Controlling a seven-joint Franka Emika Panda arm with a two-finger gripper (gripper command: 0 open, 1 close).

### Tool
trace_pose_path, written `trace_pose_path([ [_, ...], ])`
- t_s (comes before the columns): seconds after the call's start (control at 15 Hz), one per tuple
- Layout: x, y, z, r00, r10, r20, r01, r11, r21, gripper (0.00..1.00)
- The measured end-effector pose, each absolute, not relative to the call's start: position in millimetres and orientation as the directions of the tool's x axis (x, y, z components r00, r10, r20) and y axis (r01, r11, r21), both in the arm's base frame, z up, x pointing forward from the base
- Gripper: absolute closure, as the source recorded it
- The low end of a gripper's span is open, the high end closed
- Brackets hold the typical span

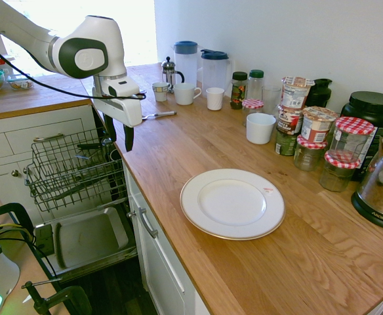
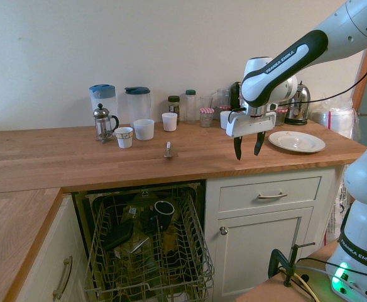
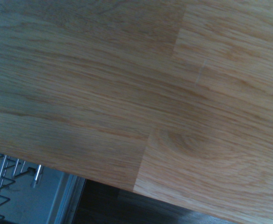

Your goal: Put the spoon in the dishwasher

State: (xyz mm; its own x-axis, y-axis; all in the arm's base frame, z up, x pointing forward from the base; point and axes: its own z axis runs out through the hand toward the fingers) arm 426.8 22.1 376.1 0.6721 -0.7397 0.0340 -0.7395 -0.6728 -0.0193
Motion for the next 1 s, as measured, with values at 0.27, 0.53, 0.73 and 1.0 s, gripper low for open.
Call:
trace_pose_path([
  [0.27, 432, 27, 379, 0.653, -0.757, 0.024, -0.756, -0.653, -0.049, 0.0],
  [0.53, 470, 73, 395, 0.579, -0.815, 0.02, -0.81, -0.578, -0.101, 0.0],
  [0.73, 519, 120, 415, 0.503, -0.864, 0.027, -0.853, -0.501, -0.147, 0.0],
  [1.0, 585, 165, 418, 0.416, -0.909, 0.038, -0.895, -0.416, -0.163, 0.0],
])
